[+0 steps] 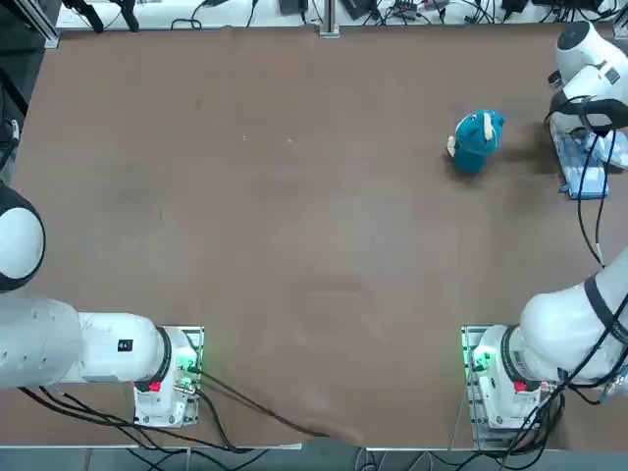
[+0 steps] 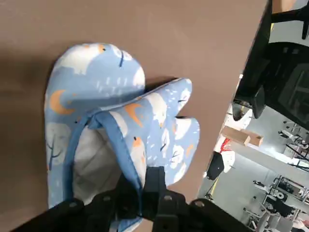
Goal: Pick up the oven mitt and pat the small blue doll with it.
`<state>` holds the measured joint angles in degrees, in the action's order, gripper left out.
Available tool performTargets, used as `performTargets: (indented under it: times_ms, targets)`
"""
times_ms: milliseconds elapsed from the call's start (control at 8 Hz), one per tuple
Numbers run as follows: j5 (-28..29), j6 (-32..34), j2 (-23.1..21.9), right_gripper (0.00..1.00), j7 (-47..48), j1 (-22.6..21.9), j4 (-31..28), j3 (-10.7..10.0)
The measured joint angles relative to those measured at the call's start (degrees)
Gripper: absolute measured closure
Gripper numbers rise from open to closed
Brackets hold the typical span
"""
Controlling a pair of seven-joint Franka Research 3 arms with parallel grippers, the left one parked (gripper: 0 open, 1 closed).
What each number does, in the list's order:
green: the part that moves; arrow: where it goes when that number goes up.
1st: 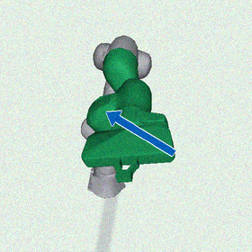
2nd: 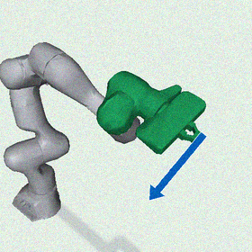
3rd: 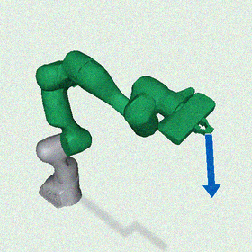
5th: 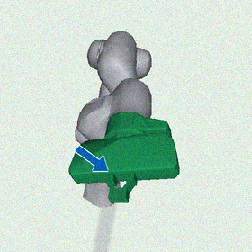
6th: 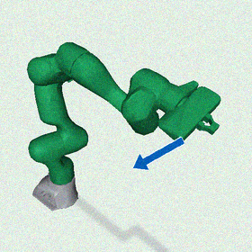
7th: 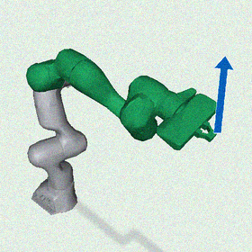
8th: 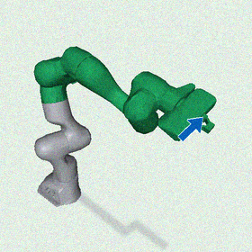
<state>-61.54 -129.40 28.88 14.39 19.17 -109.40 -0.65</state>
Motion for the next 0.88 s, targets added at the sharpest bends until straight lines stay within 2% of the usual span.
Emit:
performTargets:
  times_ms: [250, 500, 625, 875]
  targets:
    - [0.0, 0.0, 0.94, 0.94, 0.64, -0.15, -0.02, 0.0]
    - [0.0, 0.0, 1.66, 0.83, 0.76, -0.3, -0.03, 0.0]
    - [0.0, 0.0, 1.79, 0.67, 0.79, -0.47, -0.02, 0.01]
    - [0.67, 0.0, 1.87, 0.29, 0.81, -1.05, -0.02, 0.16]
